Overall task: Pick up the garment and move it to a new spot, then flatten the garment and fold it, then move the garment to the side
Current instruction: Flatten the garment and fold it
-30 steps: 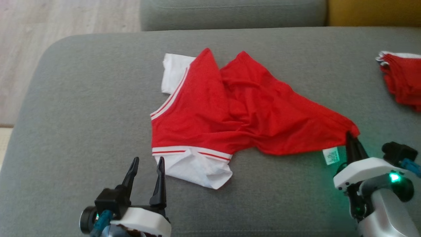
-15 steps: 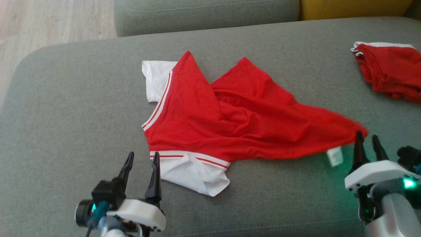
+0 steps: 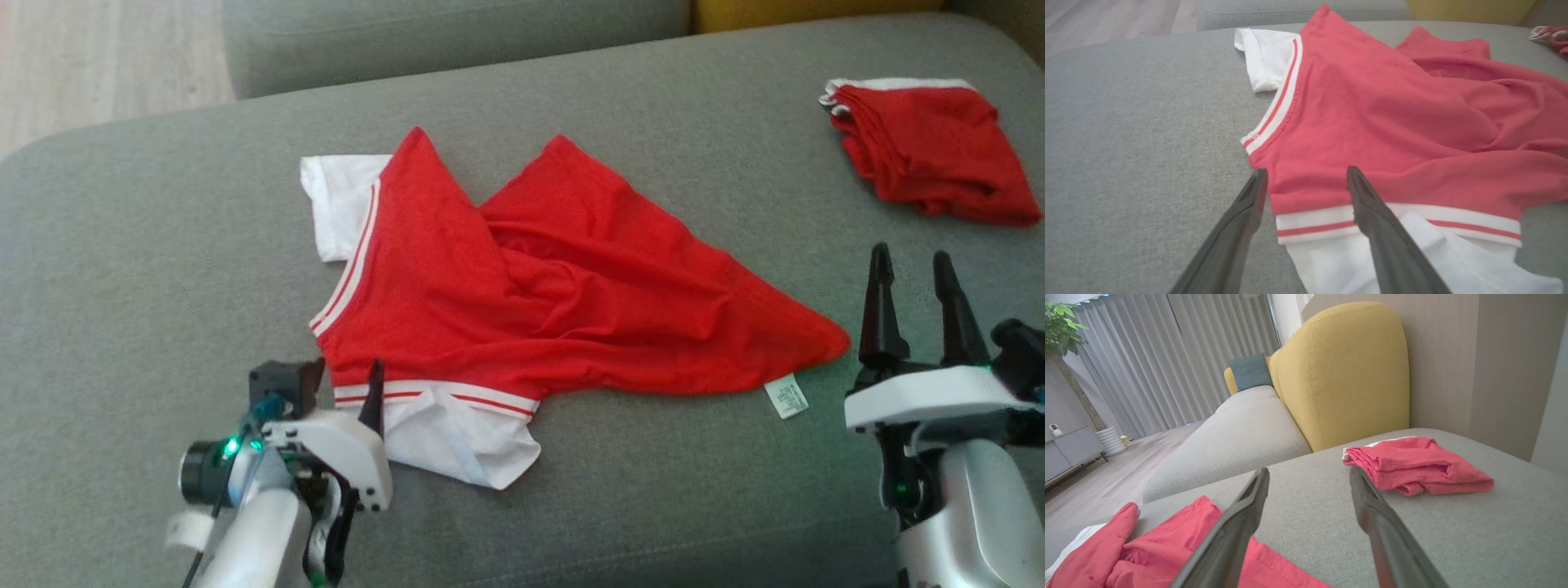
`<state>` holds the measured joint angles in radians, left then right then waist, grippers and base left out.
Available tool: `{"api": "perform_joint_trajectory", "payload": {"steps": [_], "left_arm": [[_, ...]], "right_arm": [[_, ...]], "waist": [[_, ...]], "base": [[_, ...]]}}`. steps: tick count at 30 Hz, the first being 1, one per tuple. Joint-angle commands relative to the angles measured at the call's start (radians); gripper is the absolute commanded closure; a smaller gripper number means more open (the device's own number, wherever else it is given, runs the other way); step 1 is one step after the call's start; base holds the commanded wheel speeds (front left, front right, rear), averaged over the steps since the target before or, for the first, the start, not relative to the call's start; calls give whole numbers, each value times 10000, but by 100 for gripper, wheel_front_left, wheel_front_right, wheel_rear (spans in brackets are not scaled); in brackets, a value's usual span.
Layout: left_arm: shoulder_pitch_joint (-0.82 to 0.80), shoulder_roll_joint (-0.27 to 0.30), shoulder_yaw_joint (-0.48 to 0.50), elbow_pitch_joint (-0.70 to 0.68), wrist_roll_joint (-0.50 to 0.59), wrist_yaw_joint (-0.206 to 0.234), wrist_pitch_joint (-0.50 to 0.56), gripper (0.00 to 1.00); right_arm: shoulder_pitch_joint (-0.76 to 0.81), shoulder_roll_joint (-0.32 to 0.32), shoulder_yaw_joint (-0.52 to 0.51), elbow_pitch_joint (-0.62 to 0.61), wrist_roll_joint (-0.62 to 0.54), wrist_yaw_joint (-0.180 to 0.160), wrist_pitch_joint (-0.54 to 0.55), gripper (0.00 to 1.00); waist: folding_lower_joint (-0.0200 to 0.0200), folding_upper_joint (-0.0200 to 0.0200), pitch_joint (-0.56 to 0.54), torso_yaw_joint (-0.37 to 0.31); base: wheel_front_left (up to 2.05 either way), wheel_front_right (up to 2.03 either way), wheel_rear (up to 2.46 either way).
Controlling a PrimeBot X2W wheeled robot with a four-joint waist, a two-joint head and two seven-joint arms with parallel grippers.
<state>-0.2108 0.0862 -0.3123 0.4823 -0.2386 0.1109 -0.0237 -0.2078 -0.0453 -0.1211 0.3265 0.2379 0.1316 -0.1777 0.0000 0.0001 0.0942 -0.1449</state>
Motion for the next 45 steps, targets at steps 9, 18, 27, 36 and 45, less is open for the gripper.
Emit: {"api": "perform_joint_trajectory", "payload": {"steps": [9, 18, 27, 36, 45], "left_arm": [[-1294, 230, 405, 1384, -73, 203, 1044, 0], [-1480, 252, 224, 1564, -154, -144, 674, 100], [-2512, 548, 458, 1067, 111, 204, -1085, 100], [-3760, 996, 777, 1650, 189, 431, -1815, 100], [-3865, 619, 782, 2378, 33, 480, -2262, 0]], "right_arm": [[117, -50, 680, -1330, 144, -9, -57, 0], [282, -49, 856, -1632, 201, -9, 20, 0], [160, -49, 886, -1777, 269, -9, -123, 0], [-56, -49, 1103, -1740, 329, -9, -254, 0], [-61, -49, 1125, -1648, 289, -9, -330, 0]], "waist": [[0, -1, 258, -446], [0, -1, 272, -487], [0, -1, 722, -483], [0, -1, 1073, -717], [0, -1, 1086, -696]], "base": [[0, 0, 0], [0, 0, 0], [0, 0, 0], [0, 0, 0], [0, 0, 0]]}}
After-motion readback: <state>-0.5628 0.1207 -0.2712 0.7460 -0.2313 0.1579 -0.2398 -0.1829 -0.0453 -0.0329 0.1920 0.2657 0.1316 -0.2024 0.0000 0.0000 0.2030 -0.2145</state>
